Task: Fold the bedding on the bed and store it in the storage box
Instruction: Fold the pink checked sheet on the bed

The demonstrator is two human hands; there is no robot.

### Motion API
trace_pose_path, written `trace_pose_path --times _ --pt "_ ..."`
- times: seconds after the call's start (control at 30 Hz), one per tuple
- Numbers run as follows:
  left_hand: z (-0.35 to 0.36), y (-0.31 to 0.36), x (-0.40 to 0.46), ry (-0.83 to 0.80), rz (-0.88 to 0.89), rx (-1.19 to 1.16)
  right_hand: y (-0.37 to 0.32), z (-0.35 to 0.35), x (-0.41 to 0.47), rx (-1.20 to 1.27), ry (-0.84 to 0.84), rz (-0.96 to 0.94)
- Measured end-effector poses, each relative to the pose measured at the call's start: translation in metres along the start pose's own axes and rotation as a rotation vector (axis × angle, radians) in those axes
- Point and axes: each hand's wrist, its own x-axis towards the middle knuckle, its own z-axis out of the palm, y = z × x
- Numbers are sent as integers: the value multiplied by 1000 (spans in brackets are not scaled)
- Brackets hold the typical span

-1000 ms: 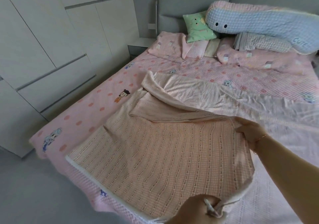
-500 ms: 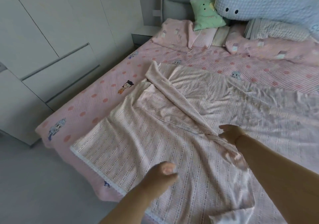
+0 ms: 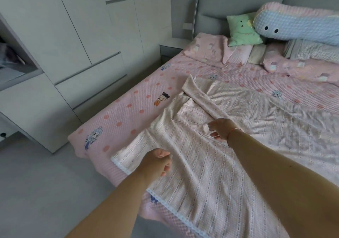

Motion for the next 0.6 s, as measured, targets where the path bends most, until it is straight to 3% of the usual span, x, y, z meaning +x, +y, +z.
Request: trace_pose_path --times 0.2,0.6 --pt "-91 -12 -6 44 37 -26 -37 86 -4 193 48 -62" --pt "-219 -10 62 89 -1 -57 -96 212 54 463 28 71"
